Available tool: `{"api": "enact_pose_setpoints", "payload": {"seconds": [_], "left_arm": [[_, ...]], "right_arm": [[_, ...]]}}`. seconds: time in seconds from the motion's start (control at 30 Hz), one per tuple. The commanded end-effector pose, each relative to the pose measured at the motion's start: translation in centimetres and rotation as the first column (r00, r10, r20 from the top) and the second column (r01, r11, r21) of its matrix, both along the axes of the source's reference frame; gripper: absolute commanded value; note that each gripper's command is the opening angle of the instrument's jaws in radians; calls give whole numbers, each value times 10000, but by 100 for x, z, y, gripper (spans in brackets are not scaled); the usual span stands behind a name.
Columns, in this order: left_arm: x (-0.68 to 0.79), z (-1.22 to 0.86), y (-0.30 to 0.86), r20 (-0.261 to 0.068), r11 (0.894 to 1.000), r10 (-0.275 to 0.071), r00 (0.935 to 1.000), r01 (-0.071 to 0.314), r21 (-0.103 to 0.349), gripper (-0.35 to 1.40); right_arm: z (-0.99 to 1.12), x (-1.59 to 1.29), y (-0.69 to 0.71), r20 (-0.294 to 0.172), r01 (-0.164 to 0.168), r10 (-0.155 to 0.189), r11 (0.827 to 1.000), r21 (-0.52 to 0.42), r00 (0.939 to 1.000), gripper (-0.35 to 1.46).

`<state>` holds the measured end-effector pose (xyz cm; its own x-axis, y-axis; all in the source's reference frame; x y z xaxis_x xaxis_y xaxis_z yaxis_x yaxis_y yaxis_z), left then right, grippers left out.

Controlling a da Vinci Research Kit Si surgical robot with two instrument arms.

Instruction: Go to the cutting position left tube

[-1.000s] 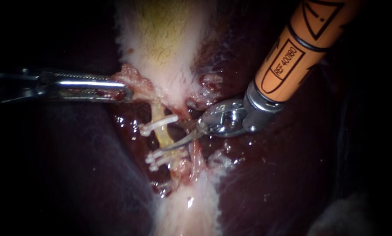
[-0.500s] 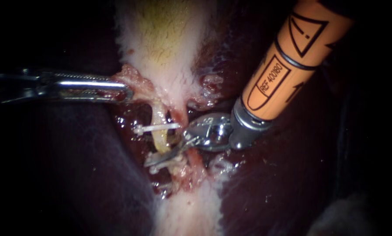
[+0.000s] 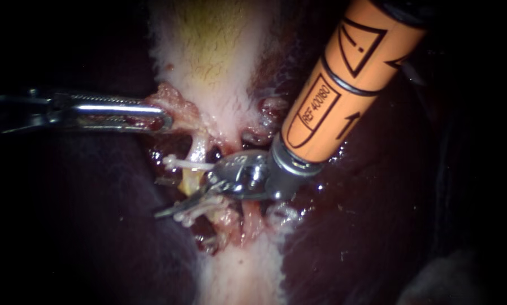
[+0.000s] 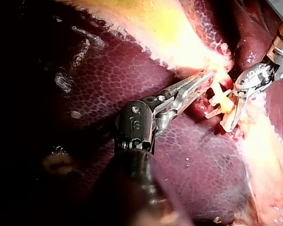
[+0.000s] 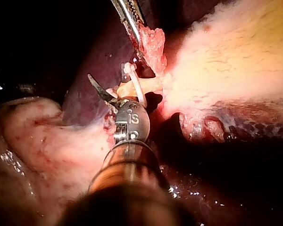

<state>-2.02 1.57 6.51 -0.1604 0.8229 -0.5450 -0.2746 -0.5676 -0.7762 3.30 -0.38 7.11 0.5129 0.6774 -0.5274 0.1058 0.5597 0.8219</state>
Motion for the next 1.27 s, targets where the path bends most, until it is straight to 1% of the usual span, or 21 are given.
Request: {"api": "enact_pose_setpoints", "payload": {"seconds": [0.03, 0.2, 0.37, 0.6, 0.77, 0.87, 1.27], "left_arm": [[0, 0, 0, -3, 10000, -5, 10000, 5, 4, -35], [-1, 0, 0, -4, 10000, -7, 10000, 7, 4, -35], [-1, 0, 0, -4, 10000, -6, 10000, 6, 4, -35], [0, 1, 0, 1, 10000, 2, 10000, -2, 3, -35], [1, 1, 0, 4, 10000, 6, 10000, -6, 3, -35], [1, 1, 1, 5, 10000, 7, 10000, -7, 4, -35], [1, 2, 1, 6, 10000, 9, 10000, -9, 4, -35]], "right_arm": [[0, 1, 0, -38, -31, 31, 10000, 9, 10000, 125], [-1, 2, 0, -70, -112, 112, 9999, 81, 9999, 125], [-8, 0, 0, -279, -200, 206, 9996, 200, 9994, 126], [-42, 2, 1, -696, -388, 424, 9979, 526, 9967, 126], [-62, 4, 8, -729, -426, 474, 9969, 657, 9962, 126], [-64, 4, 10, -729, -433, 482, 9968, 675, 9962, 126], [-62, 3, 11, -727, -433, 481, 9968, 667, 9962, 126]]}}
